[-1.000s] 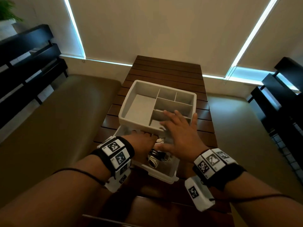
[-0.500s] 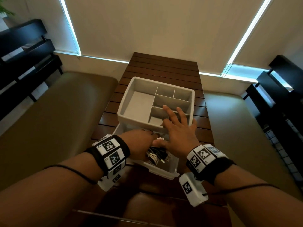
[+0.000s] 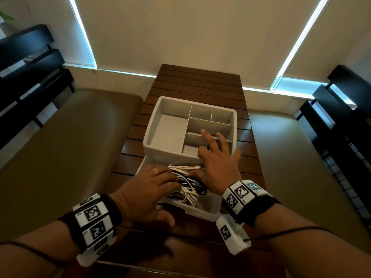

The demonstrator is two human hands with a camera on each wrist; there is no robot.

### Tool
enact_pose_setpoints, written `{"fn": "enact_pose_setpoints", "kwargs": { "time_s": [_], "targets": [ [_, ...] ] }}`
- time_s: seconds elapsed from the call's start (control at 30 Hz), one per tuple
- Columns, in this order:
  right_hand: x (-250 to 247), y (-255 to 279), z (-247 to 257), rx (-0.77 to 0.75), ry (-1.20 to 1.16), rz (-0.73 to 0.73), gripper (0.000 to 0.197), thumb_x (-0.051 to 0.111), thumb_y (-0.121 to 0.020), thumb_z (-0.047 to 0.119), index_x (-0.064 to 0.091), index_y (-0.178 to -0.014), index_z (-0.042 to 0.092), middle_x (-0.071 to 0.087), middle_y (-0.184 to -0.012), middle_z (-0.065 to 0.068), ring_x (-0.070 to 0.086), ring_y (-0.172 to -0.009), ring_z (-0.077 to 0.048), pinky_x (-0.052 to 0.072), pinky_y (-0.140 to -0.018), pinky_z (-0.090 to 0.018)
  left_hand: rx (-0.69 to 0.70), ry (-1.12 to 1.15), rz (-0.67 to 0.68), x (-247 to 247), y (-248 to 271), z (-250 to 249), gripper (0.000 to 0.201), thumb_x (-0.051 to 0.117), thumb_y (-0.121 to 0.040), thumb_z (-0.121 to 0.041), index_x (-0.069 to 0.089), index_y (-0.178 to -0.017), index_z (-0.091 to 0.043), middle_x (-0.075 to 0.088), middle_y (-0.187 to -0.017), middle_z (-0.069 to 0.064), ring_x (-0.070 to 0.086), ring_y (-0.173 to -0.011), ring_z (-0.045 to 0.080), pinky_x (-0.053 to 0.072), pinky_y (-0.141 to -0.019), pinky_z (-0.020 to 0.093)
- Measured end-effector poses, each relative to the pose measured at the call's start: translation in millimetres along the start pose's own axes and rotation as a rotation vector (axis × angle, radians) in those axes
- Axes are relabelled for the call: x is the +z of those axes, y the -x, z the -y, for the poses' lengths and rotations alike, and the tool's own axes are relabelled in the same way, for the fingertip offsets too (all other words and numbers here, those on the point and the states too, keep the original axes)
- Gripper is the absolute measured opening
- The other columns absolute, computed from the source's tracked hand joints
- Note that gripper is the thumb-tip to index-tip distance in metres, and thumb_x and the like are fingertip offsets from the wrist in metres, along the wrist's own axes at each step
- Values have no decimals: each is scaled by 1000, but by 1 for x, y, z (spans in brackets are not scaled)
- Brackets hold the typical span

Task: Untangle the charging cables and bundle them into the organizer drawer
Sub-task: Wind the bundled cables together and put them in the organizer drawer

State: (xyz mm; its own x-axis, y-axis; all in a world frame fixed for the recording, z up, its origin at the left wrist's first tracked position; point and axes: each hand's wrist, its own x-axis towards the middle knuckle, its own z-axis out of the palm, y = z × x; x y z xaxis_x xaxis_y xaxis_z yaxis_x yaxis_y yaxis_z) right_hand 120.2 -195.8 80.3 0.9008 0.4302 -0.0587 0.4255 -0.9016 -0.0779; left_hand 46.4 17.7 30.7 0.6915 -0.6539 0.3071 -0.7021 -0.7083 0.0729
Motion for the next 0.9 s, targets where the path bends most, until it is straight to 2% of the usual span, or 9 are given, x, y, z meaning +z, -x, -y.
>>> {"fn": "enact_pose_setpoints", "kwargs": {
  "time_s": [0.13, 0.3, 0.4, 0.5, 0.57, 0.67, 0.77, 0.83, 0.9],
  "targets": [
    [-1, 1, -2, -10, -30, 15, 40, 59, -82, 59, 49, -108, 30, -9, -160, 12, -11, -147, -27, 17, -105, -69, 40, -81, 32, -3, 2, 1, 56, 26, -101, -45, 72, -116, -17, 73, -112, 2, 68, -107, 25, 57, -88, 42],
    [-6, -2, -8, -19, -120, 48, 25, 47, -91, 56, 49, -96, 32, -9, -159, 18, -12, -146, -21, 14, -106, -67, 49, -94, 209, -9, -8, 2, 41, 56, -79, -37, 72, -114, -21, 73, -104, -4, 69, -98, 19, 58, -81, 32],
    [-6, -2, -8, -14, -101, 37, 15, 55, -91, 42, 52, -100, 30, -5, -160, 16, -8, -146, -23, 18, -106, -67, -23, -82, 278, -19, -25, 7, 47, 77, -73, -31, 69, -119, -23, 71, -110, -2, 68, -97, 19, 57, -78, 31],
    [-6, -3, -6, -35, -54, 53, 21, 61, -86, 29, 51, -103, 30, -7, -160, 14, -7, -146, -26, 20, -105, -66, -176, -73, 345, -21, -46, 5, 45, 60, -92, -28, 55, -136, -23, 61, -122, 3, 62, -106, 24, 52, -82, 37],
    [-9, -4, -9, -55, -60, 70, 18, 58, -87, 29, 50, -103, 30, -9, -160, 15, -8, -146, -26, 21, -104, -65, -244, -70, 330, -16, -50, 0, 42, 61, -91, -25, 58, -133, -20, 61, -118, 5, 63, -102, 25, 54, -81, 38],
    [-10, -3, -13, -69, -117, 102, 23, 54, -88, 48, 52, -102, 31, -11, -159, 19, -12, -146, -21, 19, -105, -67, -220, -52, 113, -9, -39, -7, 29, 76, -76, -22, 73, -104, -15, 70, -91, 5, 68, -74, 25, 58, -58, 35],
    [-8, -1, -12, -67, -88, 94, 39, 58, -79, 65, 52, -100, 32, -10, -158, 20, -11, -146, -21, 17, -103, -68, -304, -62, -68, -8, -27, -7, 26, 61, -81, -34, 75, -90, -15, 69, -85, 3, 65, -70, 22, 54, -55, 32],
    [-6, 0, -10, -55, -54, 57, 38, 61, -79, 60, 52, -102, 31, -7, -158, 18, -8, -146, -23, 19, -103, -67, -307, -68, -73, -8, -22, -5, 24, 60, -80, -34, 76, -85, -17, 70, -83, 0, 65, -71, 20, 54, -56, 30],
    [-3, -1, -7, -43, -40, 18, 38, 63, -80, 56, 52, -105, 30, -4, -159, 15, -5, -145, -25, 22, -103, -66, -313, -86, -3, -8, -19, -4, 18, 78, -69, -28, 76, -84, -19, 71, -81, -2, 66, -68, 17, 55, -56, 28]
  ]
}}
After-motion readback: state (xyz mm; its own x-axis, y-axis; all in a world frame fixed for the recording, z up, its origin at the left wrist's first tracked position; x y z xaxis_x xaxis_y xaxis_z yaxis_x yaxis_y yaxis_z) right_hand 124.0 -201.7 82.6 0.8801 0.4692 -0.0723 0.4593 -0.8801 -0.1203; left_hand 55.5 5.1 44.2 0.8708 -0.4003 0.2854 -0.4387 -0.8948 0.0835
